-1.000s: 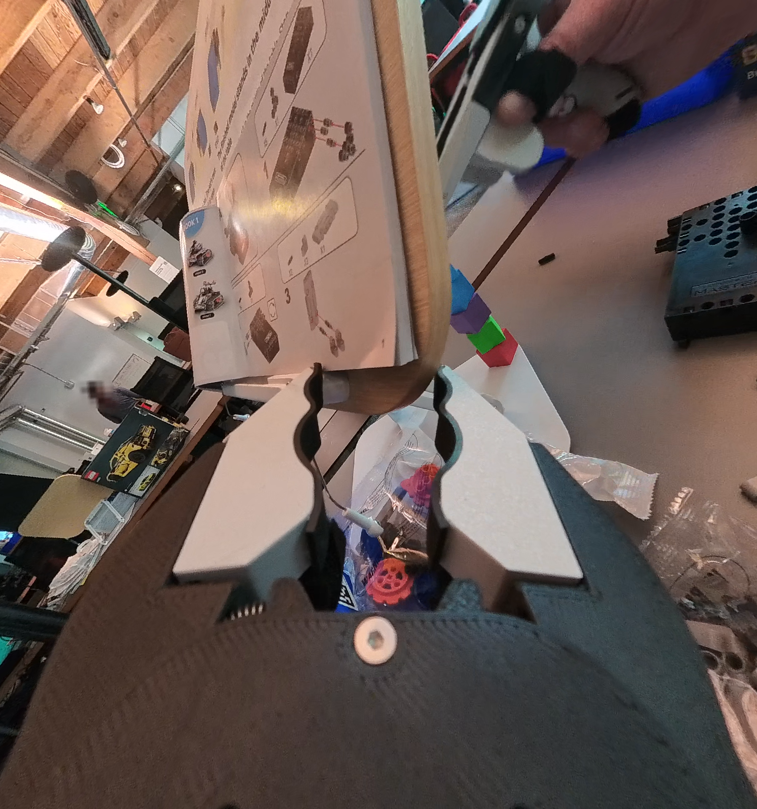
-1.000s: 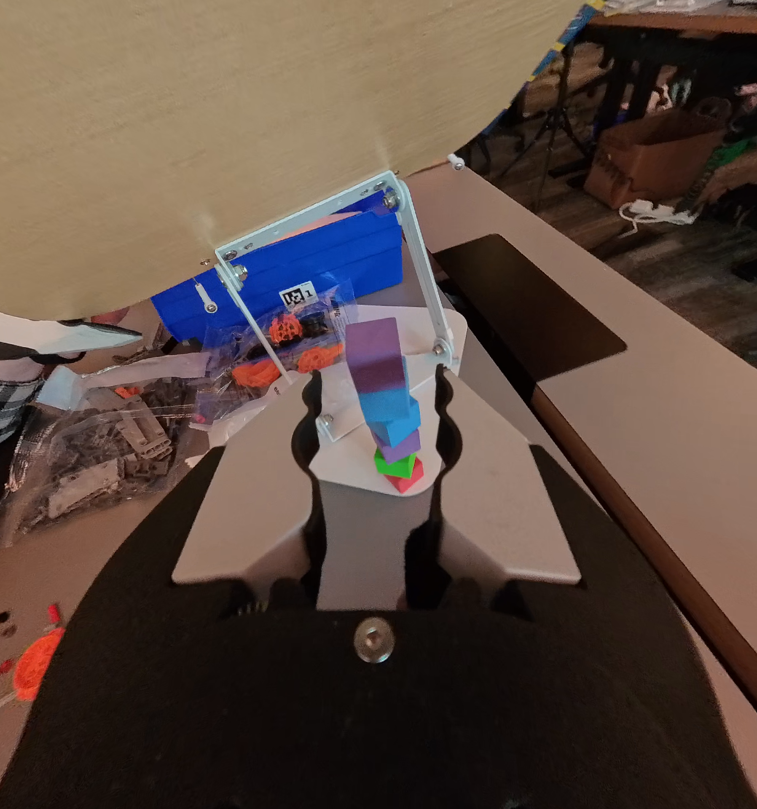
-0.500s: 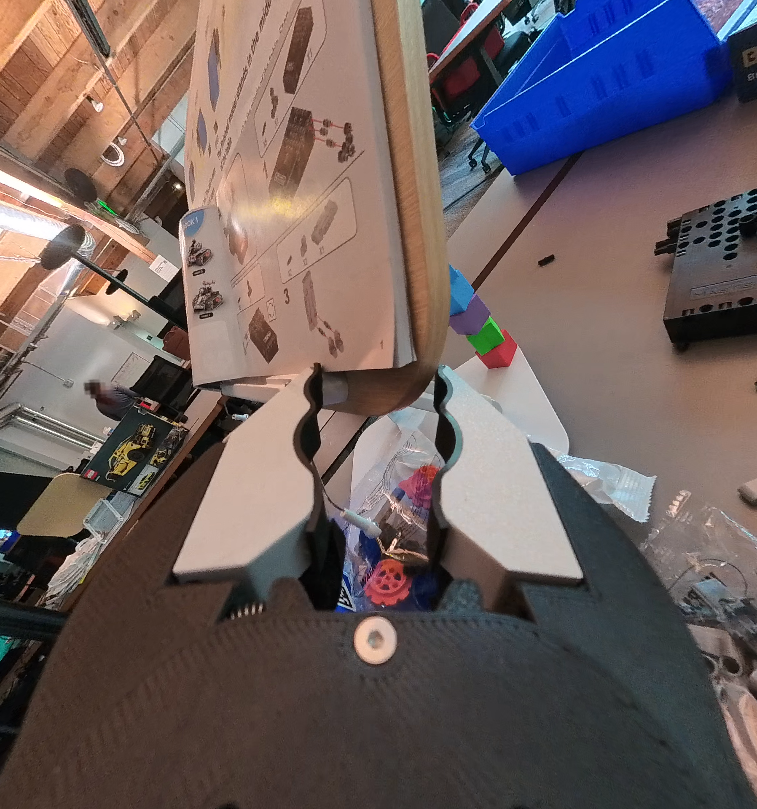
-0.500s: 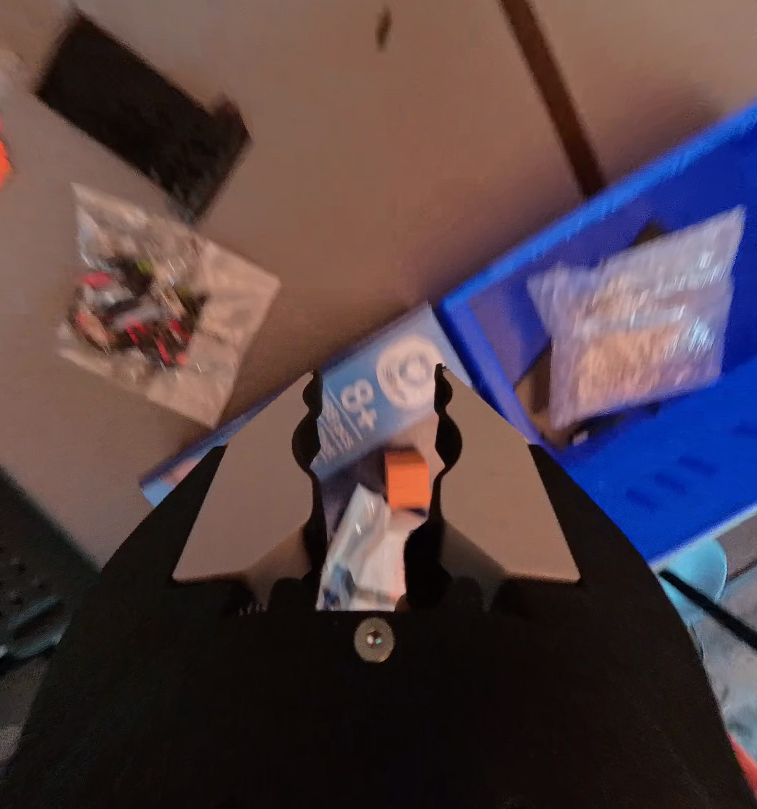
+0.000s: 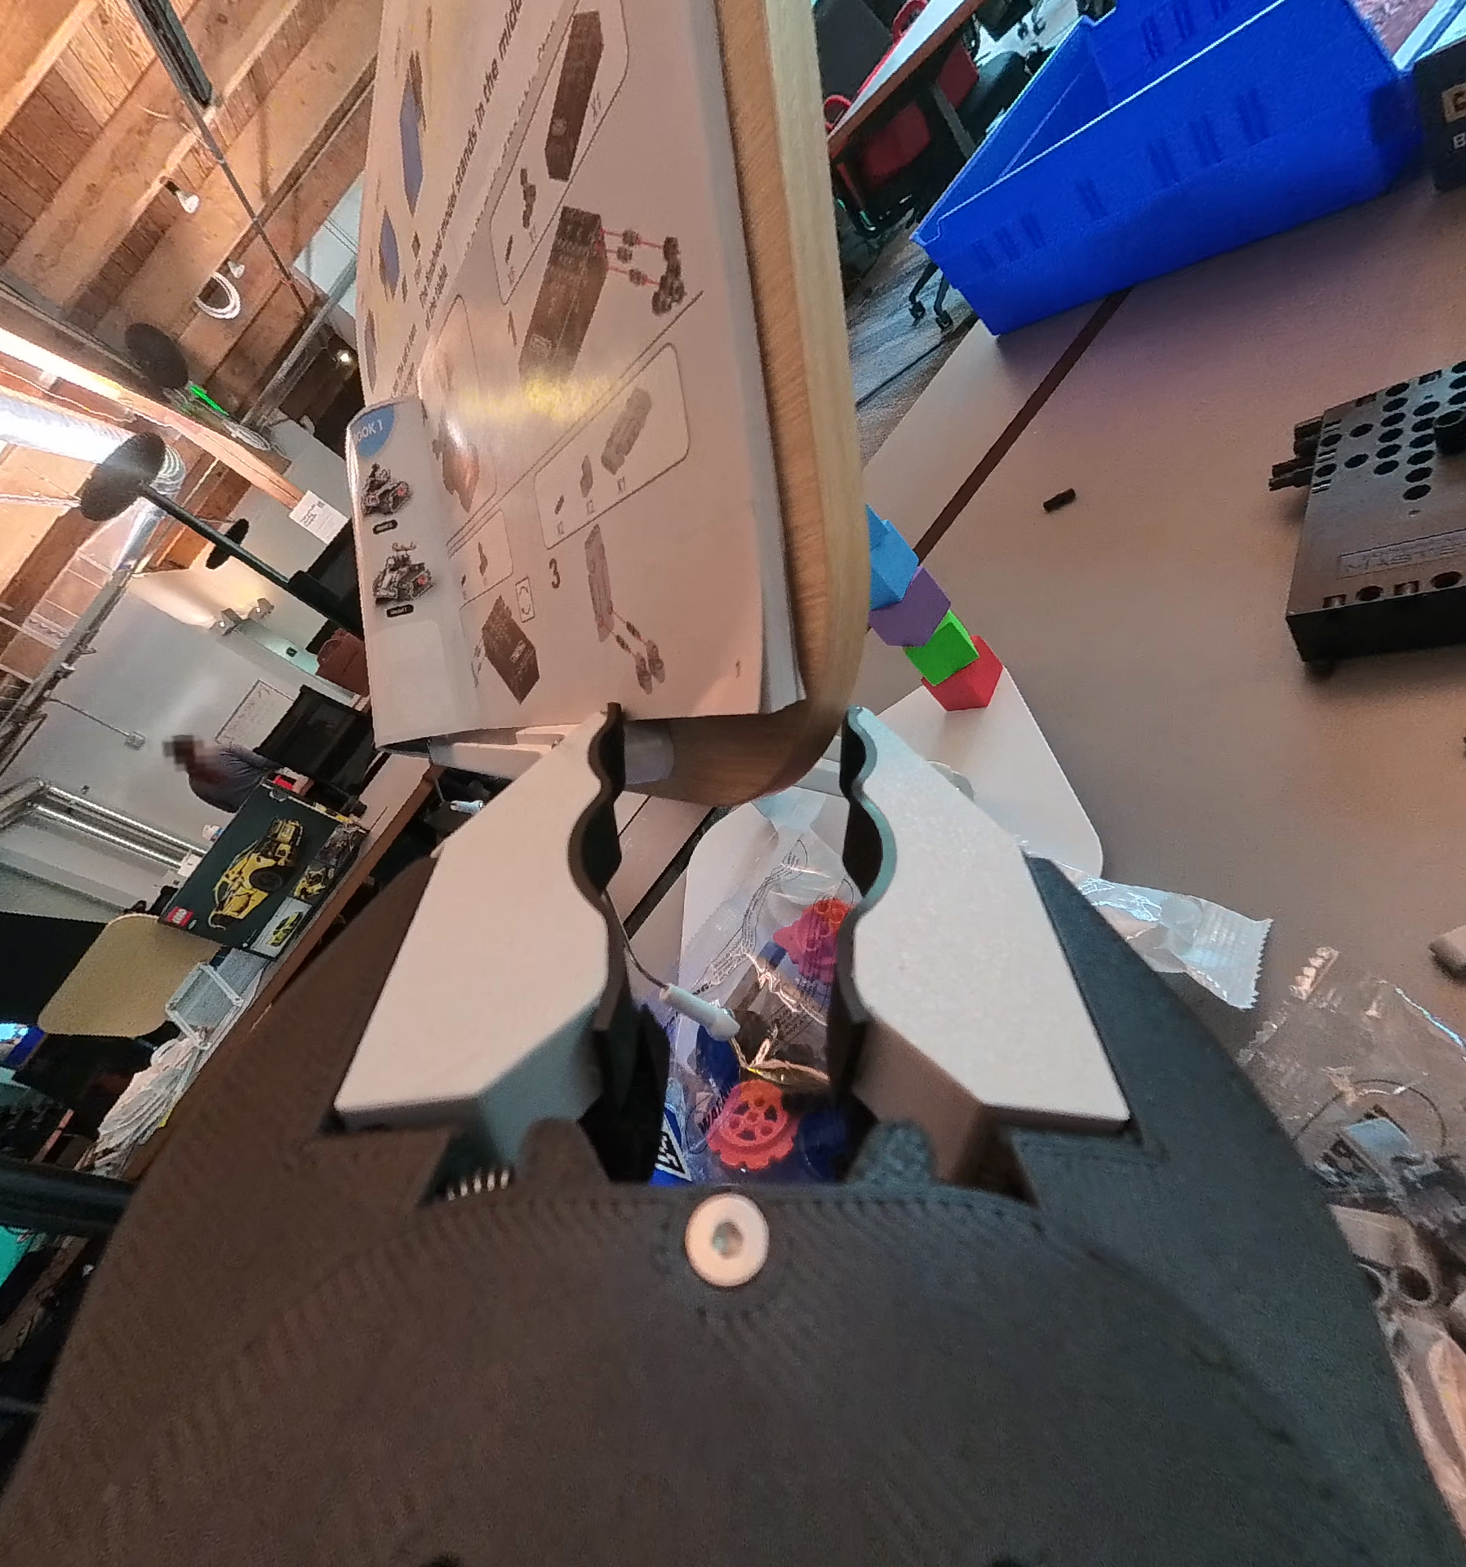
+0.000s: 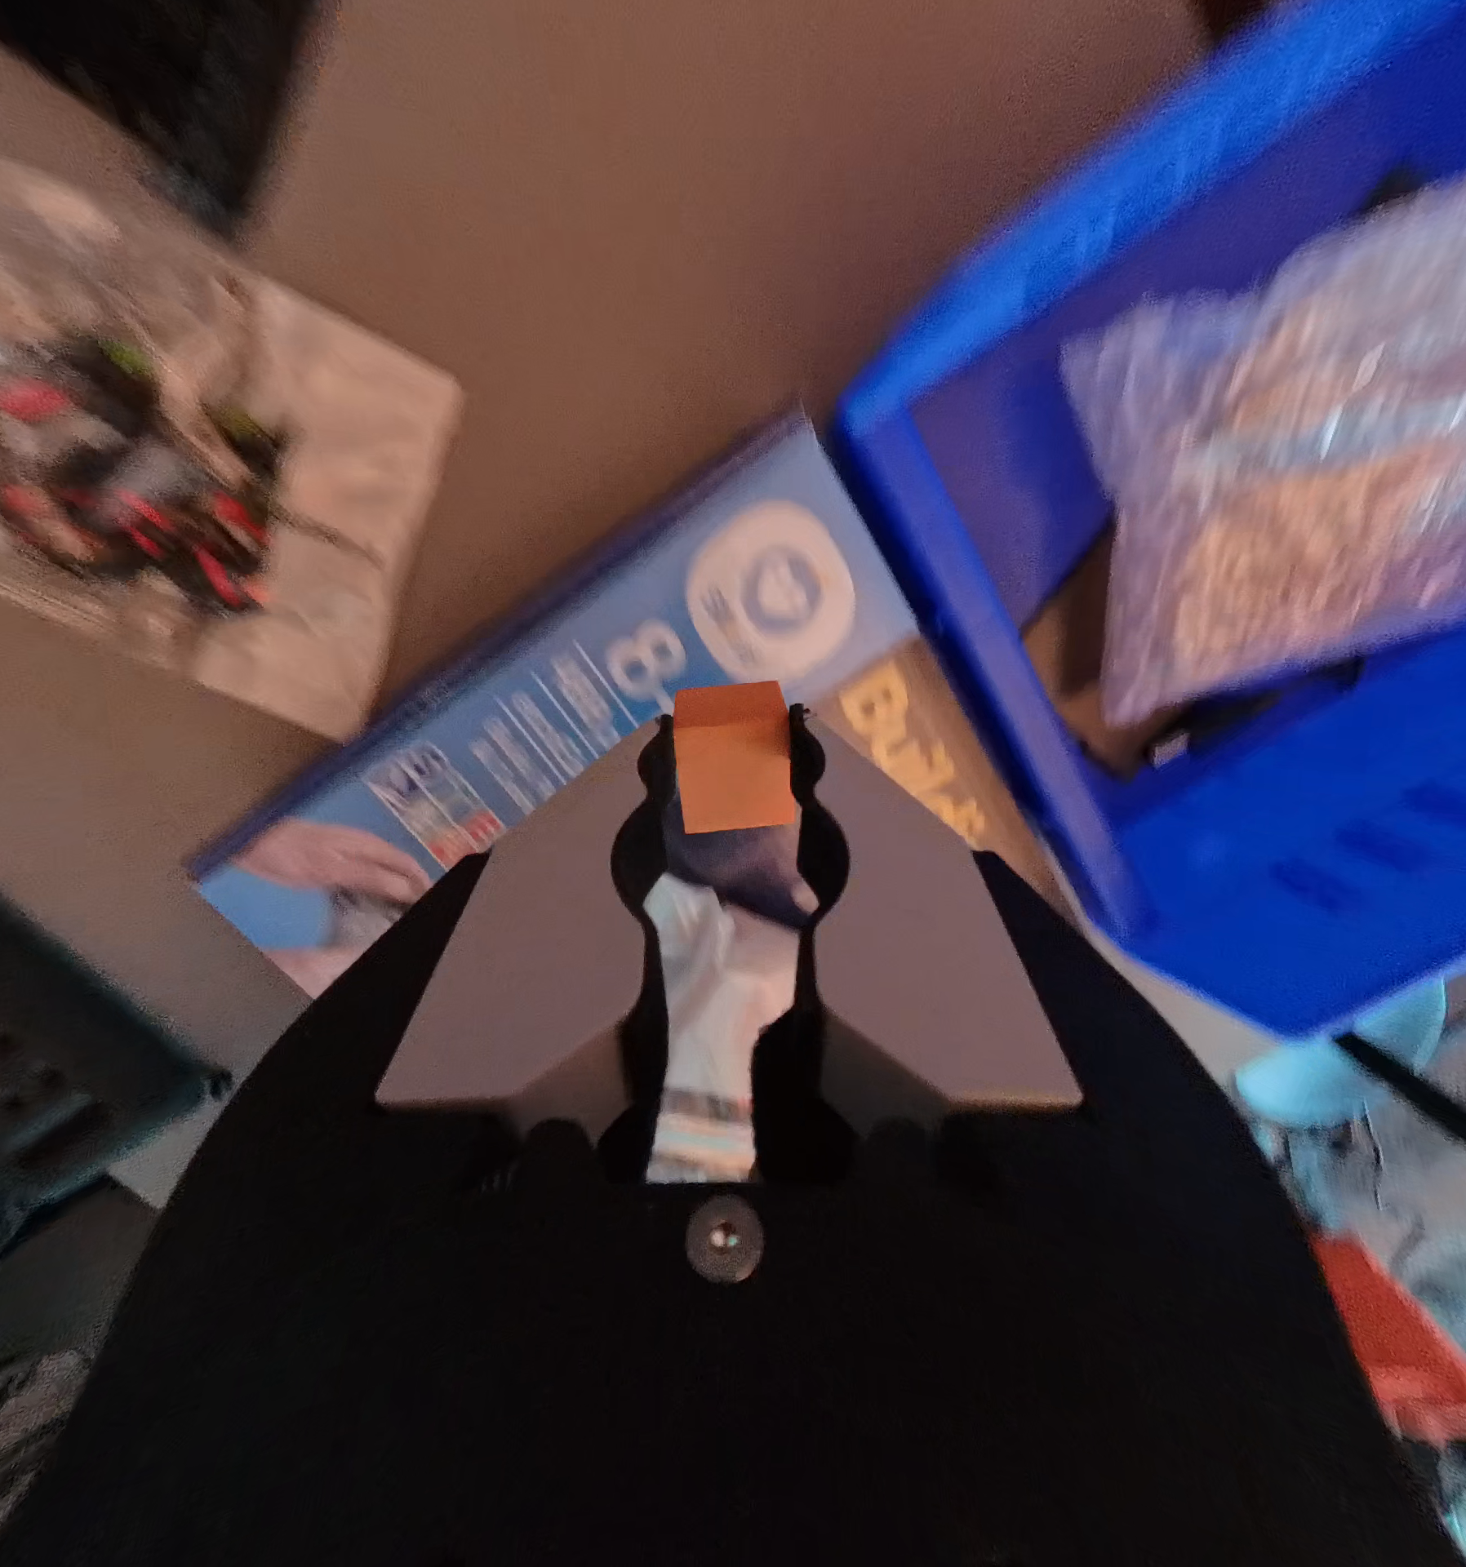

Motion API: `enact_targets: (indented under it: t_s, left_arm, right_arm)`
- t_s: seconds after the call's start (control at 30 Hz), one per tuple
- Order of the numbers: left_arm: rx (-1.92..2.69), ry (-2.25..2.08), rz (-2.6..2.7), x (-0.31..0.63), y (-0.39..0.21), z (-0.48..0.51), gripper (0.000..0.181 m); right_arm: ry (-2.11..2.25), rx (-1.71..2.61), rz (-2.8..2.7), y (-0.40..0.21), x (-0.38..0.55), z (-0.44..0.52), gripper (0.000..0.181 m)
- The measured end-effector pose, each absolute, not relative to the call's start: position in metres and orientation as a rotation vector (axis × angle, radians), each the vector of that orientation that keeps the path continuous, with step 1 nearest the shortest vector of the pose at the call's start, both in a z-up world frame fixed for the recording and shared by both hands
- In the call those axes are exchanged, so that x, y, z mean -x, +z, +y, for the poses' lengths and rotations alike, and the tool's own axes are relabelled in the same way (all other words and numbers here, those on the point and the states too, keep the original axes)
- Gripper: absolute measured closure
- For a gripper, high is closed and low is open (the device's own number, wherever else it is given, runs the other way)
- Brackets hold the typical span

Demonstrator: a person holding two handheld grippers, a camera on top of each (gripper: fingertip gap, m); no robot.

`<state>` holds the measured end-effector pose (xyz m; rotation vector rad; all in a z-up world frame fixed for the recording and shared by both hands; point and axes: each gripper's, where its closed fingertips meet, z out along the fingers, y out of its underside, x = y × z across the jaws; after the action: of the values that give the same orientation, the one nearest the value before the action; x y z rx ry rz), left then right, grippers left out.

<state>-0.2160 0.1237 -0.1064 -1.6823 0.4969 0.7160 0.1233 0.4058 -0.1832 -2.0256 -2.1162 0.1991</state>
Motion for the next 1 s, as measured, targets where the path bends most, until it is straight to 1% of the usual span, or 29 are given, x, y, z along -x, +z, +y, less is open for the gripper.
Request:
enact_targets:
  t_s: [0.23,0.37,0.47,0.67,1.0]
  left_arm:
    - [1.677,0.713,0.492,0.217,-0.106,0.123,0.132]
    - [1.676,0.716,0.494,0.217,-0.106,0.123,0.132]
    - [1.676,0.718,0.492,0.218,-0.105,0.121,0.134]
    - [1.676,0.714,0.494,0.219,-0.105,0.121,0.133]
    - [1.678,0.713,0.497,0.218,-0.106,0.122,0.133]
  right_arm:
    - [0.900,1.485,-1.921,-0.090,0.044,0.322,0.156]
    - [1.175,1.302,-1.803,-0.067,0.124,0.288,0.156]
    - [1.386,1.202,-1.689,-0.052,0.165,0.275,0.156]
    - [1.432,1.128,-1.674,-0.062,0.208,0.264,0.156]
    - [1.550,1.131,-1.597,-0.086,0.221,0.274,0.156]
